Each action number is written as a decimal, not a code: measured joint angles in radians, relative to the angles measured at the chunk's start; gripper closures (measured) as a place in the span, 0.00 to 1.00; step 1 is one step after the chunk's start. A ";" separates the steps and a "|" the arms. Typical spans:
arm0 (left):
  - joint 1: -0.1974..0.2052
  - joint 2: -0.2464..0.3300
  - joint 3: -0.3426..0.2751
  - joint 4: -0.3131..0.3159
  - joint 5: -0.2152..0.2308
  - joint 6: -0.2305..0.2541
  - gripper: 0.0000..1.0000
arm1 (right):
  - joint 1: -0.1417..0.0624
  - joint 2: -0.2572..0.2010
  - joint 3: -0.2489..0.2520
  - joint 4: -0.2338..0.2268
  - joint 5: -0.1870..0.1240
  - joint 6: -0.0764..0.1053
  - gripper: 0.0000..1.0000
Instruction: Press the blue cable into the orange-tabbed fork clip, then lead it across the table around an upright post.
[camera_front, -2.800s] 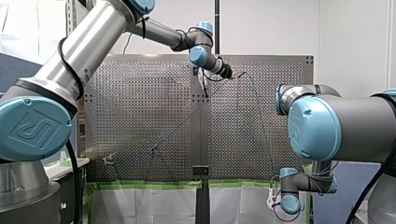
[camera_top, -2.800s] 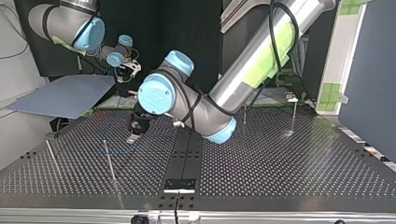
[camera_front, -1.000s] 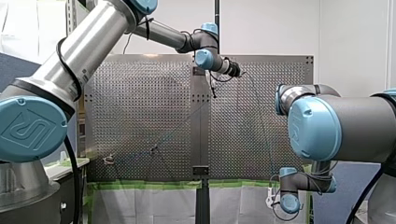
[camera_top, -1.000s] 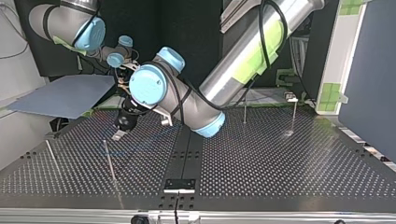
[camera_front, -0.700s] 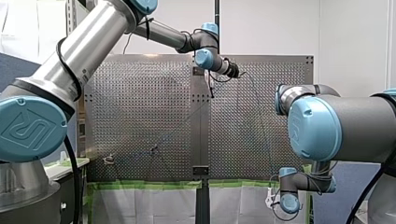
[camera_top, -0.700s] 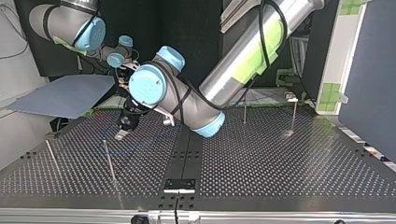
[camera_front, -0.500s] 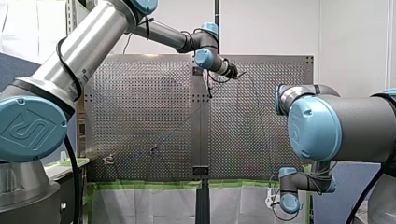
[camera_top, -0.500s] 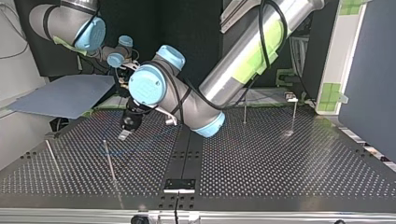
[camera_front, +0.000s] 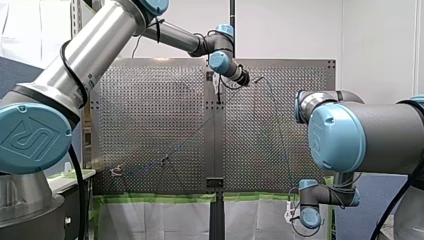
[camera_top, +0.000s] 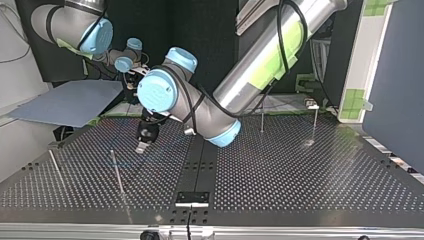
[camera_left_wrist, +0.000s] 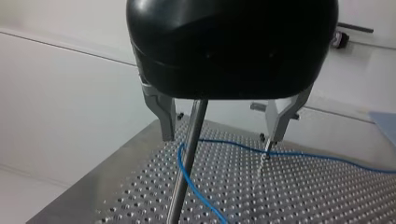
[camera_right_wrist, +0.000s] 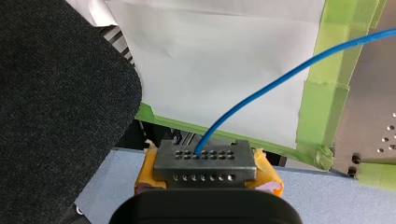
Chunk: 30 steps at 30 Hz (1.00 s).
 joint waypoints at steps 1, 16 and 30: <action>0.000 0.000 0.000 0.000 -0.004 0.001 0.05 | 0.000 0.000 0.000 0.000 0.000 0.000 1.00; -0.001 0.001 0.000 0.000 -0.013 0.010 0.05 | 0.000 0.000 0.000 0.000 0.001 0.000 1.00; -0.005 0.013 -0.004 -0.037 -0.049 0.036 0.05 | -0.006 0.000 0.000 -0.001 -0.003 0.000 1.00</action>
